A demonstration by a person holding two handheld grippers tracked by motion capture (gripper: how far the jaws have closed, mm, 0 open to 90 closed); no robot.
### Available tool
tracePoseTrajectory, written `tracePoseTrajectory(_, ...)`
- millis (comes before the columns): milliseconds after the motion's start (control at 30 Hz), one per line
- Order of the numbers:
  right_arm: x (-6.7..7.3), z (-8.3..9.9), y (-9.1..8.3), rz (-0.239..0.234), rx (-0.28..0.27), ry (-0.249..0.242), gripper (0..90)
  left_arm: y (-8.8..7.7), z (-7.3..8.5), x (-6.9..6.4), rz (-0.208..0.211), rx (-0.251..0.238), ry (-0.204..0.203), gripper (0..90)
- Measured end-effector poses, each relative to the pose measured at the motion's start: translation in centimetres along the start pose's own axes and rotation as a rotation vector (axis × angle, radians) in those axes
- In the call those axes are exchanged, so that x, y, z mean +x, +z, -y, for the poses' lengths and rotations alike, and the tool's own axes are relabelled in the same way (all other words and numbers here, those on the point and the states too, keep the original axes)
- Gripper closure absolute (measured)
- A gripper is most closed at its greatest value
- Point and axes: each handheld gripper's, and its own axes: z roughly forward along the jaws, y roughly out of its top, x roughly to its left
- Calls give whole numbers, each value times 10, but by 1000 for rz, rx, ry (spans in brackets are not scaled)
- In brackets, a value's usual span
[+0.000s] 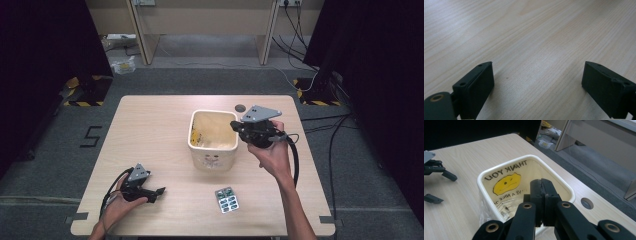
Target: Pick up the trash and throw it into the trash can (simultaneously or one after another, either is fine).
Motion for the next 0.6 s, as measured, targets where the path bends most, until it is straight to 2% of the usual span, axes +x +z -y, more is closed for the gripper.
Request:
tracePoseTrajectory(200, 0, -1, 5, -10, 1, 1, 893, 0, 0, 0, 0, 0, 0, 99)
tracePoseTrajectory(500, 1, 2, 2, -11, 3, 6, 865, 0, 0, 0, 0, 0, 0, 99)
tracePoseTrajectory(533, 1, 4, -1, -4, -2, 11, 809, 0, 0, 0, 0, 0, 0, 99)
tracePoseTrajectory(567, 1, 4, -1, -4, -2, 11, 809, 0, 0, 0, 0, 0, 0, 99)
tracePoseTrajectory(600, 5, 6, -5, 8, -1, 16, 701, 0, 0, 0, 0, 0, 0, 99)
